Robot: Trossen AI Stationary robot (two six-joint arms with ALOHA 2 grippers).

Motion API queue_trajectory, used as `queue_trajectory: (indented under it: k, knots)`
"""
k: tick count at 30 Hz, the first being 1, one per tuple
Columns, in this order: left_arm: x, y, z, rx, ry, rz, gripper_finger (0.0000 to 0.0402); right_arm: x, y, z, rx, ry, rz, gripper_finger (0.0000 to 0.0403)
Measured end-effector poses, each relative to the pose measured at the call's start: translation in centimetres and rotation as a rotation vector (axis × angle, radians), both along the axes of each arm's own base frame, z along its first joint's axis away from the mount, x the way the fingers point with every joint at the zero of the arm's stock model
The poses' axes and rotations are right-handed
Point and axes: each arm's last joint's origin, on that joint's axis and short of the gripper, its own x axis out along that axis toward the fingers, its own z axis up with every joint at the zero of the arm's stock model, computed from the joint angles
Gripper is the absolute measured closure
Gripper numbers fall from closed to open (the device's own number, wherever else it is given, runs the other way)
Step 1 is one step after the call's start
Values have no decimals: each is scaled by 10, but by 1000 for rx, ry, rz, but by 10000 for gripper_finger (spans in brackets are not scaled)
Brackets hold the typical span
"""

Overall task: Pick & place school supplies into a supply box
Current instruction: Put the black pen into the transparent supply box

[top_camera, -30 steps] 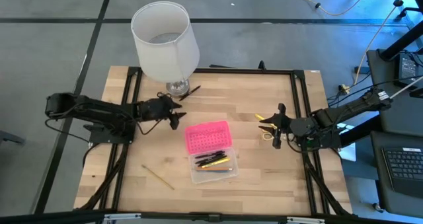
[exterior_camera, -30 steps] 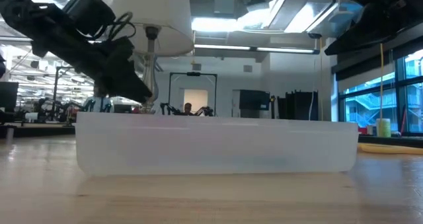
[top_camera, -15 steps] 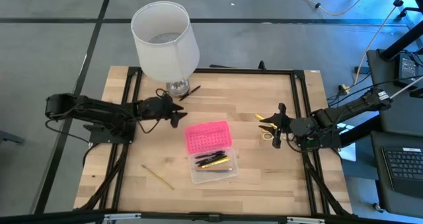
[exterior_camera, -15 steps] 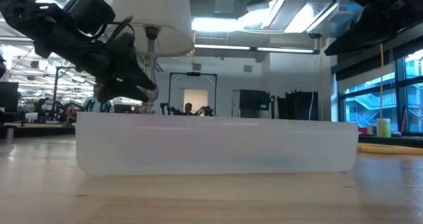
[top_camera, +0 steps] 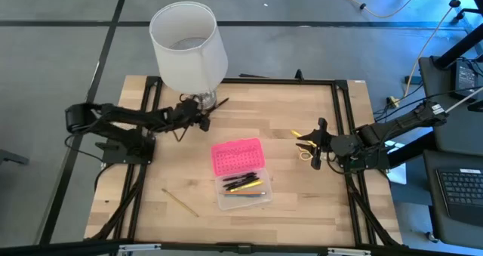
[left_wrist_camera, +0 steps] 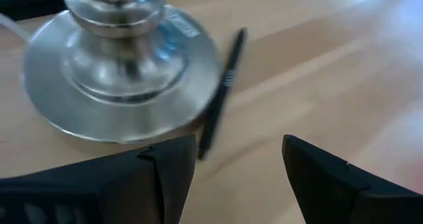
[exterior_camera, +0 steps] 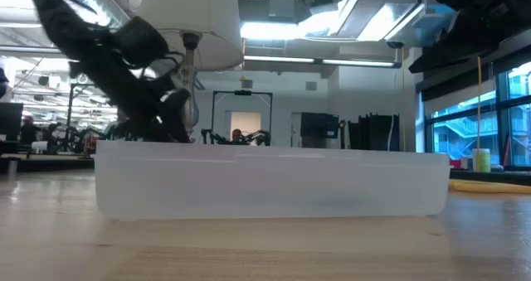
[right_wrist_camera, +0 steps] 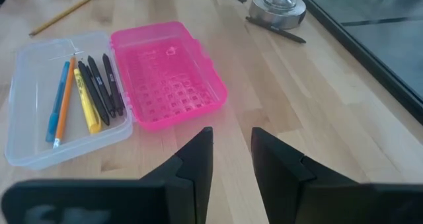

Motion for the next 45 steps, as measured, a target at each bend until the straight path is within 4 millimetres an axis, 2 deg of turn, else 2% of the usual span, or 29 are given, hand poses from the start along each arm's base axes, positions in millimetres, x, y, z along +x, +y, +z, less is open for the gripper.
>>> queue_trajectory:
  k: [8,13,19,29,45]
  knots:
    - [30,17,-3,-64,208,2,185,0,0,0,2,0,-1,295]
    - [43,23,-7,-77,270,20,185,0,0,0,0,1,0,295]
    - [51,27,-11,-51,306,28,185,0,0,0,1,0,-1,295]
    - [54,29,-30,-62,376,18,190,0,0,0,1,0,-1,295]
    - [54,28,-33,-88,410,-49,311,0,0,0,13,0,1,295]
